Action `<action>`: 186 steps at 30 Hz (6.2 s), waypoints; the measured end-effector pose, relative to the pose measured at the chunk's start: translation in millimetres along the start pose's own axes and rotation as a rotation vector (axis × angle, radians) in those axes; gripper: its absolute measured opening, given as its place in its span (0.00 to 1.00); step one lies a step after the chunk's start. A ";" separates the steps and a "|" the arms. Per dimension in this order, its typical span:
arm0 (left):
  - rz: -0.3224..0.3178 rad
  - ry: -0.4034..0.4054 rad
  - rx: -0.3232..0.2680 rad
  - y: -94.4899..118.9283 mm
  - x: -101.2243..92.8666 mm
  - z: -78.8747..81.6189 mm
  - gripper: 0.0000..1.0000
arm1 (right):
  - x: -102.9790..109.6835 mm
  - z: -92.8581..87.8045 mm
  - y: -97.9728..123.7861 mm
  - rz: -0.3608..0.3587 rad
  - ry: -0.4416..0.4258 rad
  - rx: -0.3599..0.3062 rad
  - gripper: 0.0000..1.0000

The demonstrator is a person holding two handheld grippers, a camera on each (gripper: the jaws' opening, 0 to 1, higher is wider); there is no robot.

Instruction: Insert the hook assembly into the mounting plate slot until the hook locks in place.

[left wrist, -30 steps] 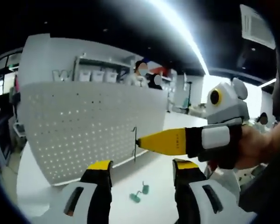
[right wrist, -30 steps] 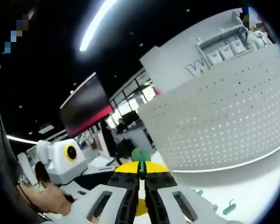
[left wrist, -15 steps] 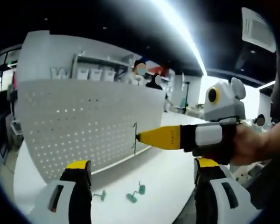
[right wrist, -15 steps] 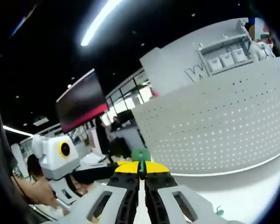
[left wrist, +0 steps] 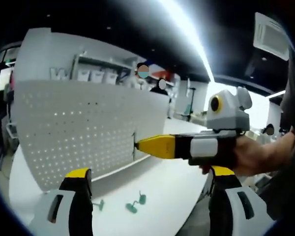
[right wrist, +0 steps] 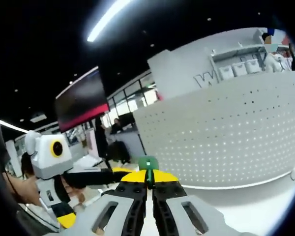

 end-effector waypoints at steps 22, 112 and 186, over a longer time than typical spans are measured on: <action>0.076 0.039 0.026 10.6 16.6 -10.5 1.00 | -78.0 39.3 -49.2 -0.356 0.135 -0.199 0.00; 0.155 0.080 0.066 23.3 35.3 -19.5 0.97 | -130.0 111.1 -89.5 -0.550 0.240 -0.339 0.27; 0.108 0.289 0.302 30.3 25.1 -101.0 0.98 | -81.7 -133.0 41.0 -0.333 0.187 0.409 0.27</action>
Point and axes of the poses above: the point that each gripper's makers call its tool centre point, and the gripper's own axes: y roughly backward along the fingers, x roughly to its left, z roughly out of its top, the point moved 9 cm from there along y, roughly backward along the fingers, and after that the axes turned 11 degrees about -z, right-handed, at the moved point
